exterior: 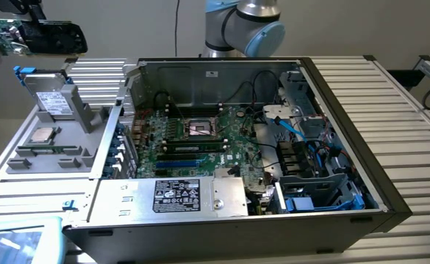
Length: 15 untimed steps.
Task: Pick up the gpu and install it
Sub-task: 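Pick up the gpu and move the gpu toward the slot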
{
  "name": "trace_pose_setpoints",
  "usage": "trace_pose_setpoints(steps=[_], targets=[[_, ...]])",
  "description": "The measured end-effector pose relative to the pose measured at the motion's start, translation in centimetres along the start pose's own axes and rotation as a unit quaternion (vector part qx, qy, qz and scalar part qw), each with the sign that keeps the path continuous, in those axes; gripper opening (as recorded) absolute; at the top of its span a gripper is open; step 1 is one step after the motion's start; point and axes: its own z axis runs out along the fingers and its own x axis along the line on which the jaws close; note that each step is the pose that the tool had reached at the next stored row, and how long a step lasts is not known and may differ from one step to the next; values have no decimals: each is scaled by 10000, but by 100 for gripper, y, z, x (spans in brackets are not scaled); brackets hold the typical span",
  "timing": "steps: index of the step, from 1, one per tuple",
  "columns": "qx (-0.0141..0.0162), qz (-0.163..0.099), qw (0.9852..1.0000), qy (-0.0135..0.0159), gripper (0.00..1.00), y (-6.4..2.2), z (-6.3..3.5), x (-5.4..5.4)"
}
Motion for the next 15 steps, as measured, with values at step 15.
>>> trace_pose_setpoints(steps=[15], targets=[[57, -10, 10000, 21, 28, -75, -4, -1]])
